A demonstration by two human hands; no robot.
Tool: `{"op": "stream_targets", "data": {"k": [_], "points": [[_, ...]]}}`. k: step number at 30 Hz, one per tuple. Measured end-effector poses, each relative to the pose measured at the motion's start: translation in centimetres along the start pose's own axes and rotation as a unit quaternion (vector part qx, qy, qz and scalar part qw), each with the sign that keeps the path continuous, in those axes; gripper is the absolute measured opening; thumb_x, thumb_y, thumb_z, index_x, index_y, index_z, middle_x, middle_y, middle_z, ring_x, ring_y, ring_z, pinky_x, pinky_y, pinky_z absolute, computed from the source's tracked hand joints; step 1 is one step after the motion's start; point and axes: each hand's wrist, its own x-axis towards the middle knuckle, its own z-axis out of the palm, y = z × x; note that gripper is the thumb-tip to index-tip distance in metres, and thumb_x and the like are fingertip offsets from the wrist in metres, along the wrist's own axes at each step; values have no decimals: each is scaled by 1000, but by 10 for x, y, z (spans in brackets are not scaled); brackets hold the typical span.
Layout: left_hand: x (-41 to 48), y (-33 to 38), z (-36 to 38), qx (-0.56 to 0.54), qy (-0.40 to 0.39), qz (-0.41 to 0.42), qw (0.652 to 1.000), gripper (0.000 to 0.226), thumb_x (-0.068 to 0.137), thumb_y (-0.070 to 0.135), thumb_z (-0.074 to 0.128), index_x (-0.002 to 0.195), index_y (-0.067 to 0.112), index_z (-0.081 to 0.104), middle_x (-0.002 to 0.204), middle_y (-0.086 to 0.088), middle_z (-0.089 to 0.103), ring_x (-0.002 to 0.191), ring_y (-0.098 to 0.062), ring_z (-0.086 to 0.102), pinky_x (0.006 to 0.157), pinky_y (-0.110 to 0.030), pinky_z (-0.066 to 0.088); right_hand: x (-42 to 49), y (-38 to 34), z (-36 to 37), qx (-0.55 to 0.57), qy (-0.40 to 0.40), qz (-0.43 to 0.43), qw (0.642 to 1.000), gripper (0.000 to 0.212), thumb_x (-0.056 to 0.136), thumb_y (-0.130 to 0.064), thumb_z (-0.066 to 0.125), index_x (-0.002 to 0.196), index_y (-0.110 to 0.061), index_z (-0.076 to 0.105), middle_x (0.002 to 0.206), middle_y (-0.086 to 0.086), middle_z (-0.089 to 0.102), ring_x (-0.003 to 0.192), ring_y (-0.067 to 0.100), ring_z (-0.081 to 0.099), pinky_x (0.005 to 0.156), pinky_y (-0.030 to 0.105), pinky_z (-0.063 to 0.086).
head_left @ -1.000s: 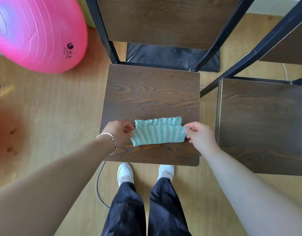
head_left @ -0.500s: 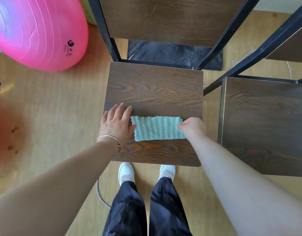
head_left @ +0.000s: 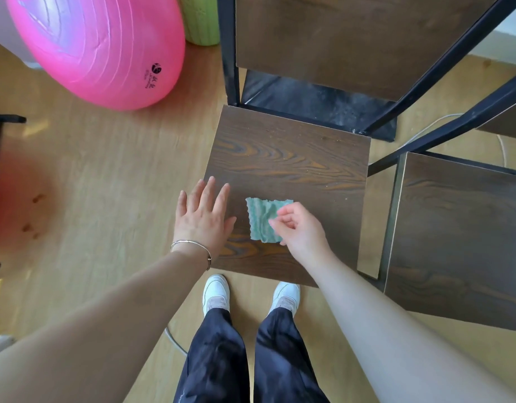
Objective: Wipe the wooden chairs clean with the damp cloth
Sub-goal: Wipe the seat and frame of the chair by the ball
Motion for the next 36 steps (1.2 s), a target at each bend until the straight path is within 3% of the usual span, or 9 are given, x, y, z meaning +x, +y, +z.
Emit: {"op": "stream_targets", "data": {"k": [3, 7, 10, 16, 22, 28, 31, 33, 36], "points": [[-3, -8, 0, 8, 0, -6, 1000, 70, 95, 51, 37, 152, 28, 5, 161, -4, 5, 147, -26, 3, 118, -49, 5, 1, 7, 10, -77, 48, -46, 995, 10, 91, -20, 64, 101, -21, 65, 100, -6, 65, 87, 14, 64, 77, 37, 57], [-3, -16, 0, 15, -8, -19, 1000, 75, 92, 52, 43, 152, 29, 4, 161, -4, 3, 147, -28, 2, 117, -53, 6, 7, 12, 27, -253, 32, -135, 958, 35, 90, -24, 66, 124, -23, 58, 122, -1, 51, 88, 21, 61, 78, 36, 53], [3, -23, -2, 6, -8, -40, 999, 78, 89, 52, 50, 152, 29, 9, 160, -4, 7, 146, -29, 5, 117, -51, 10, 12, 21, 39, -332, 17, -171, 928, 48, 87, -25, 70, 132, -26, 57, 122, 0, 47, 97, 22, 57, 80, 37, 54], [22, -41, -11, -13, 22, -76, 997, 73, 90, 53, 48, 151, 28, 16, 159, -6, 16, 144, -30, 14, 115, -48, 18, 28, 20, 40, -248, 87, -203, 943, 30, 87, -8, 69, 115, -15, 72, 100, -3, 60, 82, 17, 62, 74, 31, 57], [52, -58, -20, -16, 29, -87, 996, 71, 93, 55, 40, 151, 29, 10, 158, -3, 15, 145, -27, 11, 115, -46, 17, 90, -55, 36, -154, 170, -198, 953, 30, 91, -10, 64, 120, -13, 69, 103, 2, 60, 88, 14, 59, 82, 27, 53], [77, -68, -18, -6, 25, -75, 997, 67, 95, 54, 34, 151, 28, 8, 159, -4, 13, 145, -28, 11, 115, -48, 18, 173, -128, 50, -265, 99, -283, 916, 28, 93, -15, 56, 119, -16, 67, 100, -1, 55, 88, 20, 57, 71, 35, 50], [81, -71, -12, -9, 9, -78, 997, 70, 95, 55, 34, 151, 28, 3, 159, -5, 9, 145, -28, 10, 115, -48, 18, 204, -138, 61, -238, 81, -171, 953, 18, 94, -29, 51, 106, -17, 58, 81, -14, 51, 79, 13, 57, 66, 34, 47], [82, -75, -7, -20, 0, -83, 996, 72, 94, 56, 36, 151, 28, 2, 159, -5, 8, 145, -28, 11, 115, -47, 20, 212, -136, 67, -201, 83, -136, 966, 20, 95, -27, 53, 110, -17, 60, 81, -16, 50, 73, 8, 54, 74, 35, 52], [81, -80, -3, -44, -5, -91, 995, 72, 93, 56, 38, 151, 28, 5, 158, -5, 11, 142, -28, 15, 112, -45, 27, 209, -134, 68, -204, 70, -179, 960, 25, 96, -15, 56, 119, -17, 66, 99, -10, 50, 91, 11, 57, 87, 35, 54]]}}
